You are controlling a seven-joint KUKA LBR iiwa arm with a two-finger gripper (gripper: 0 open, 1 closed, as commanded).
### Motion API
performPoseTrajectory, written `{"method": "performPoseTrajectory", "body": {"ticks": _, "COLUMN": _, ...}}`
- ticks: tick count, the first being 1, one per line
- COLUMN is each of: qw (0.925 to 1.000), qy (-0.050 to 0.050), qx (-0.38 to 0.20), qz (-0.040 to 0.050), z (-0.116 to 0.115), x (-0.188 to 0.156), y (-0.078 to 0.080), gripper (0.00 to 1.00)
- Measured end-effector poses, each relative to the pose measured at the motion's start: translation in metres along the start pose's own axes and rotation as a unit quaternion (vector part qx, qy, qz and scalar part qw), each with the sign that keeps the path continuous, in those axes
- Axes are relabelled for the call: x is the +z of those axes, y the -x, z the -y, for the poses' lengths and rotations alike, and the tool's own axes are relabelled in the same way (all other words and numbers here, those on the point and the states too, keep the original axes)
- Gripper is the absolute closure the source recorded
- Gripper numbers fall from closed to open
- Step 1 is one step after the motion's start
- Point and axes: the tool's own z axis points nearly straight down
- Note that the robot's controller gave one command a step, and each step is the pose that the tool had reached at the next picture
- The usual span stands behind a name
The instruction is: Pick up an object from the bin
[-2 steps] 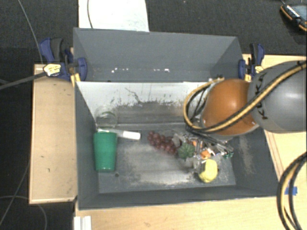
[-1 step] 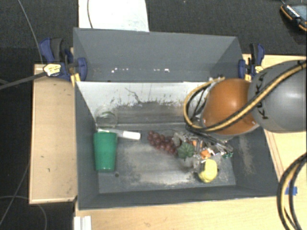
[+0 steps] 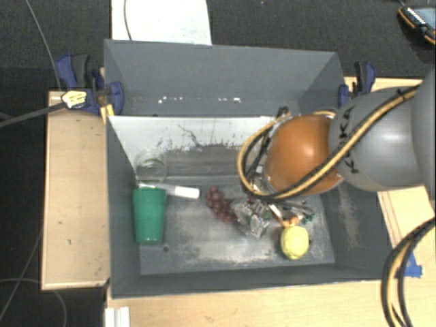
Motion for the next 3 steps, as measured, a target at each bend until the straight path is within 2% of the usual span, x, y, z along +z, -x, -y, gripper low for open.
{"method": "performPoseTrajectory", "body": {"ticks": 1, "qw": 1.0000, "qy": 0.000, "qx": 0.001, "qz": 0.0000, "z": 0.000, "x": 0.000, "y": 0.000, "gripper": 1.00}}
{"method": "performPoseTrajectory", "body": {"ticks": 2, "qw": 1.0000, "qy": -0.003, "qx": 0.000, "qz": 0.0029, "z": 0.034, "x": -0.066, "y": -0.021, "gripper": 1.00}}
{"method": "performPoseTrajectory", "body": {"ticks": 3, "qw": 1.0000, "qy": 0.002, "qx": 0.002, "qz": 0.0001, "z": 0.043, "x": -0.083, "y": -0.020, "gripper": 1.00}}
